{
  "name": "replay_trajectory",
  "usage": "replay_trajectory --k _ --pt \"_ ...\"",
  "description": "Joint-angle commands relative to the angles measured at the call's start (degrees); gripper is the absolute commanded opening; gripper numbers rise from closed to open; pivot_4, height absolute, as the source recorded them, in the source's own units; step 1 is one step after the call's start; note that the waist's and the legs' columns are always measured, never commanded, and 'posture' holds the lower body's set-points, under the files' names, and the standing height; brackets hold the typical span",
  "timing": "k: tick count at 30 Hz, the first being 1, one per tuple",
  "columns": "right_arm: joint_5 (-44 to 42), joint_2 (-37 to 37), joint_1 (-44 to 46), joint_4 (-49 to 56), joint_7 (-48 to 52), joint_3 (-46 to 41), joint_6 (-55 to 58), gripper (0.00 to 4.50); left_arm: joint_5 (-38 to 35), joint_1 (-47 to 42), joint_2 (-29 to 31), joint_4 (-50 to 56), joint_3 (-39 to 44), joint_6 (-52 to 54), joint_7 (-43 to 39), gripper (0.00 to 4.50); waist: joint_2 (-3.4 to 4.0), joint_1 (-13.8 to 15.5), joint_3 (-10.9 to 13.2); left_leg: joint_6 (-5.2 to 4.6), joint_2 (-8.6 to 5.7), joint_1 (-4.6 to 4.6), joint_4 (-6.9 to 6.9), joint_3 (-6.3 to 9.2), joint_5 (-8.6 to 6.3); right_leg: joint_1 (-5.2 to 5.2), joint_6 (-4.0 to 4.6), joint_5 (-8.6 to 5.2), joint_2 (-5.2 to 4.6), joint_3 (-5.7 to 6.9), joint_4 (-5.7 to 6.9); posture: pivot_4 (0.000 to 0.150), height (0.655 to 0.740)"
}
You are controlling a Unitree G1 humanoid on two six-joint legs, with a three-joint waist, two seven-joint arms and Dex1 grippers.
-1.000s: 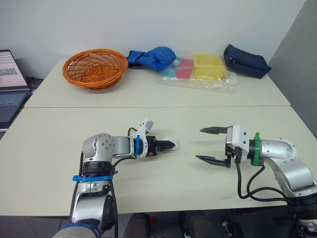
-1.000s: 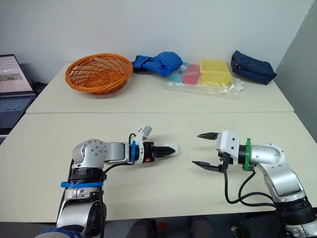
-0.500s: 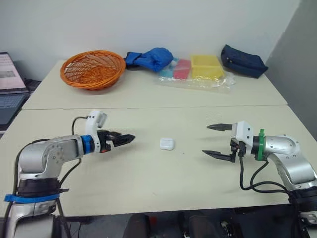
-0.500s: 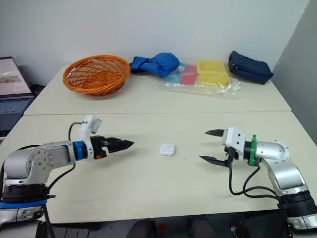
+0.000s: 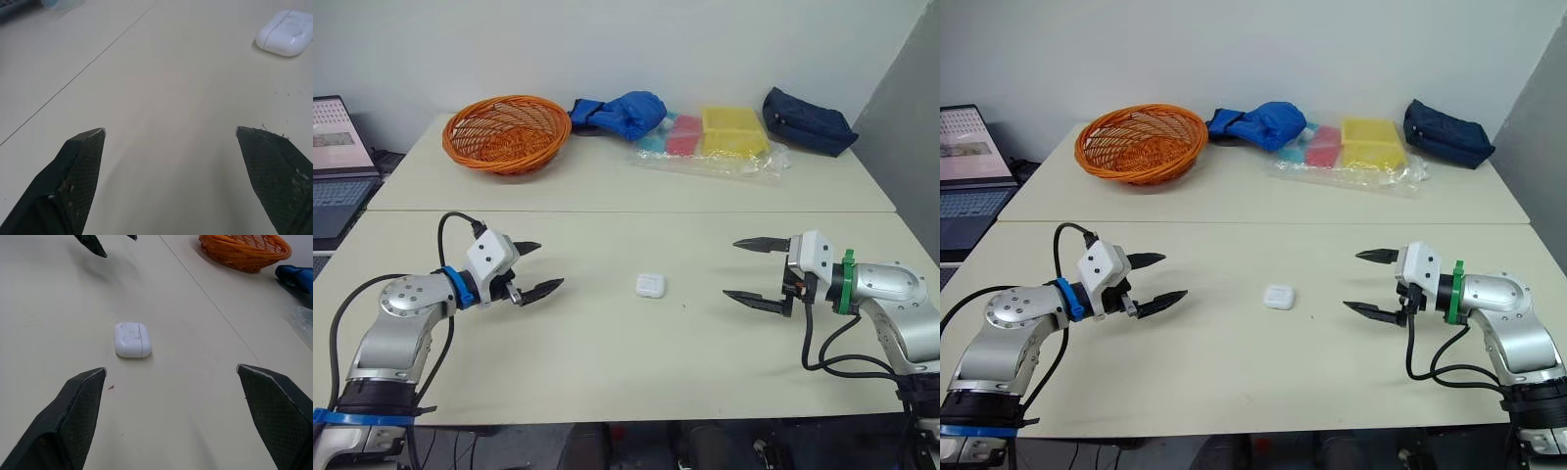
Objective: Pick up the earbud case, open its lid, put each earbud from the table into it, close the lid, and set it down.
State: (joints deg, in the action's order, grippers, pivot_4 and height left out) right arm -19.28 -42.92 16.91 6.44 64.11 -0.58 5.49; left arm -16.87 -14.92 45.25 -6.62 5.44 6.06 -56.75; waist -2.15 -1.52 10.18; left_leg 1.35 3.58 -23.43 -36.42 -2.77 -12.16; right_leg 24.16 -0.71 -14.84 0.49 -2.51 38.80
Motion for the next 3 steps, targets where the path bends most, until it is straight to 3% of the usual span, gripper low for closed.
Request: replay_trajectory --k 1,3 --pt "-0.85 -0.35 0.74 0.94 0.17 -1.18 -0.21 4.50 -0.91 -1.32 0.20 1.39 1.05 0.55 -0.54 4.46 0.00 -0.03 0.00 0.00 -0.01 0.00 0.00 -0.01 0.00 0.00 -0.01 0.01 0.02 0.00 0.00 0.150 0.7400" --pt "-0.79 -0.47 0.77 0.87 0.31 -1.21 -0.31 4.50 -1.44 -1.59 0.65 1.72 0.70 2.00 -1.77 4.46 0.00 -0.04 0.00 0.00 -0.01 0.02 0.00 -0.01 0.00 0.00 -0.01 0.01 0.06 -0.01 0.02 0.150 0.7400"
